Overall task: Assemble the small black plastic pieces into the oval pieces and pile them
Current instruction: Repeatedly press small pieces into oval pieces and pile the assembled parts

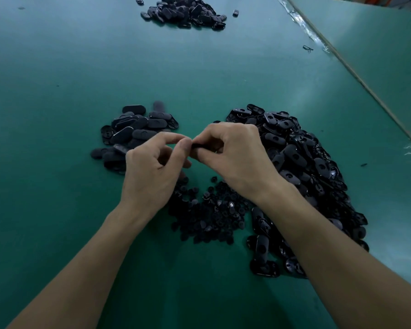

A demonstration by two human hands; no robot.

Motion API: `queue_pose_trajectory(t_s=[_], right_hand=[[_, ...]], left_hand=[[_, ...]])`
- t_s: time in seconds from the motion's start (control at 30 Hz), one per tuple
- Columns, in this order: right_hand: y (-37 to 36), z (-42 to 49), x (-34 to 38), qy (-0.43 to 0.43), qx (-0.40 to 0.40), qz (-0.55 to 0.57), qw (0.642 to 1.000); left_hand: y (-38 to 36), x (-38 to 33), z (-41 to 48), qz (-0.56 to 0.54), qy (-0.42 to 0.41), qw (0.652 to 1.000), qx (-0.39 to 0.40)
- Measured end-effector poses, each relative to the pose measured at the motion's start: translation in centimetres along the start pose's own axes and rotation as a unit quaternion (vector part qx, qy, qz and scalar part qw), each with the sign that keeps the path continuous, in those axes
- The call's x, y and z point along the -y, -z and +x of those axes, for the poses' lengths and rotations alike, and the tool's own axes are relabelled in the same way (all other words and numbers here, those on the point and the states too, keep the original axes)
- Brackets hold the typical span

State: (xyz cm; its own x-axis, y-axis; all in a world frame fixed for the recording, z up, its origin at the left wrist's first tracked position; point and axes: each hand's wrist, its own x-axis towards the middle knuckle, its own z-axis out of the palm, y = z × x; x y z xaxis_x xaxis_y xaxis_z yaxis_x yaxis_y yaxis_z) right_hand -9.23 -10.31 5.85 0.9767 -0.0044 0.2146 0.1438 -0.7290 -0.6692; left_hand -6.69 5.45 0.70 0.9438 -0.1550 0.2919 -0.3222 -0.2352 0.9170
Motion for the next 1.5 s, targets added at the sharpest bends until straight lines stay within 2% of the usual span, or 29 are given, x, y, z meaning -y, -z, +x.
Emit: queue_pose_trajectory(t_s=[0.27,0.37,0.47,0.63,0.8,0.93,1.27,1.5], right_hand=[[-0.4,-0.4,0.3,0.016,0.008,0.004,1.0],[-0.3,-0.4,0.4,0.014,0.032,0.005,0.999],[0.1,-0.5,0.2,-0.018,0.079,-0.042,0.996],[0.6,-0.7,0.0,-0.074,0.101,-0.064,0.99],[0.7,-0.8,0.4,-0.095,0.195,-0.149,0.965],[0.4,-1.0,0.4,-0.103,0.221,-0.199,0.949],[0.2,-0.8,0.0,-0.133,0.271,-0.18,0.936],[0.2,-0.7,-0.2,-0.12,0.27,-0.132,0.946]], left_hand=[[0.4,0.2,0.4,-0.118,0.019,0.993,-0.012],[0.5,0.5,0.5,-0.139,0.026,0.99,-0.027],[0.4,0.7,0.7,-0.154,0.033,0.986,-0.049],[0.4,1.1,0.9,-0.149,0.03,0.986,-0.062],[0.2,1.2,0.8,-0.143,0.026,0.988,-0.059],[0.2,1.3,0.7,-0.137,0.018,0.989,-0.057],[0.1,0.9,0.6,-0.123,0.019,0.991,-0.056],[0.1,0.5,0.5,-0.118,0.022,0.991,-0.055]])
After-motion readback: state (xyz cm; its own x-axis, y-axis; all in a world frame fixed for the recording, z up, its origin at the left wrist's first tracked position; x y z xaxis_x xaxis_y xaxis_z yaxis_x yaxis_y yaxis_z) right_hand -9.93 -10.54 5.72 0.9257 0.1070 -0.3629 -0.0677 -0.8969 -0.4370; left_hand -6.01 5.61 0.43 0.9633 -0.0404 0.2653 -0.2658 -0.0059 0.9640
